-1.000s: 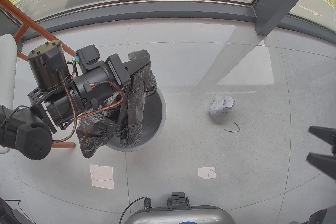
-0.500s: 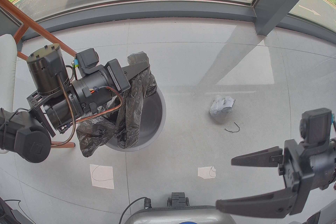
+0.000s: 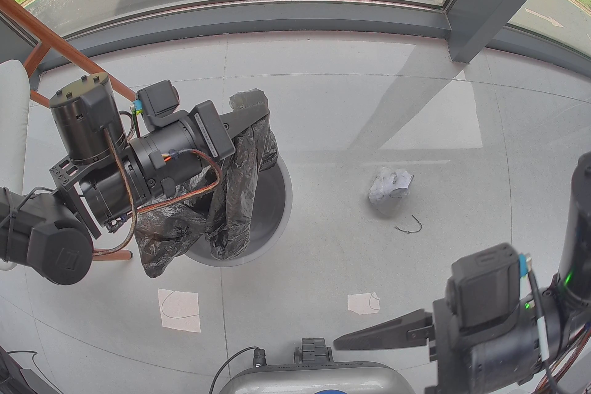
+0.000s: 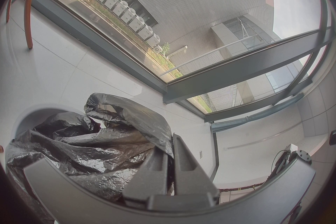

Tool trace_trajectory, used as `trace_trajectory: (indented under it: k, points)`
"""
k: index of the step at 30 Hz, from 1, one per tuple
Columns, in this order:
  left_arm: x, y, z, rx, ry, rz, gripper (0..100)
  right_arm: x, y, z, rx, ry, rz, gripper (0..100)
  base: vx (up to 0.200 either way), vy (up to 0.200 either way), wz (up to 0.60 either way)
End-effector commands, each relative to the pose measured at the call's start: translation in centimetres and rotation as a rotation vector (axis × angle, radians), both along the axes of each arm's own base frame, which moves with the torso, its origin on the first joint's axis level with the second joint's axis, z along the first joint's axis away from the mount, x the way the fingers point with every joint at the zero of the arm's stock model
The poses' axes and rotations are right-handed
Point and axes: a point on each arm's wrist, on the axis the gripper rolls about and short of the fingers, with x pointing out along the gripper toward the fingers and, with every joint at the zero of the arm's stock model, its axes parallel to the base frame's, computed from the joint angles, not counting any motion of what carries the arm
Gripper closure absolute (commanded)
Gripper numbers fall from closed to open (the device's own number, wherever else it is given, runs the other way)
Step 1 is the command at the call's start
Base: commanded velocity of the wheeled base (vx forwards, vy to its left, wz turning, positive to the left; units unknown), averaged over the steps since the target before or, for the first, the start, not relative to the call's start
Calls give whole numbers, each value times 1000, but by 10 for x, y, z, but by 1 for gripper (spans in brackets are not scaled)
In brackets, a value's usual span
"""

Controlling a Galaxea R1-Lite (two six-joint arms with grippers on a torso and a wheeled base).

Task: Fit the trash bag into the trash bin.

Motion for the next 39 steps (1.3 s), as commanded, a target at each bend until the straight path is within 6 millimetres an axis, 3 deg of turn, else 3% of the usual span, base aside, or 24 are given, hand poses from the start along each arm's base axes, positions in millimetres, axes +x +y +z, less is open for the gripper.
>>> trace_trajectory:
  k: [1, 6, 12, 17, 18, 22, 23, 33, 39]
  points:
    - [0, -1, 0, 1, 1, -1, 100, -8, 22, -10, -40, 20, 73, 0, 0, 0, 0]
    - [1, -2, 0, 1, 0, -4, 100, -11, 31, -7, -30, 23, 99, 0, 0, 0, 0]
    - [5, -4, 2, -4, -10, -6, 100, -10, 40, -26, -96, 74, 97, 0, 0, 0, 0]
    - [6, -5, 5, -11, -18, -6, 100, -3, 62, -37, -61, 64, 97, 0, 0, 0, 0]
    - [7, -4, 5, -10, -17, -5, 100, 1, 78, -41, -1, 46, 99, 0, 0, 0, 0]
    - [7, -5, 6, -11, -19, -6, 100, 6, 97, -56, 15, 46, 98, 0, 0, 0, 0]
    - [7, -5, 6, -11, -19, -6, 100, 7, 102, -63, 11, 47, 97, 100, 0, 0, 0]
    - [5, -4, 7, -30, -4, -1, 100, 17, 117, -77, 44, 78, 52, 100, 0, 0, 0]
    - [5, -4, 8, -49, 10, -4, 100, 29, 154, -97, 129, 56, 32, 100, 0, 0, 0]
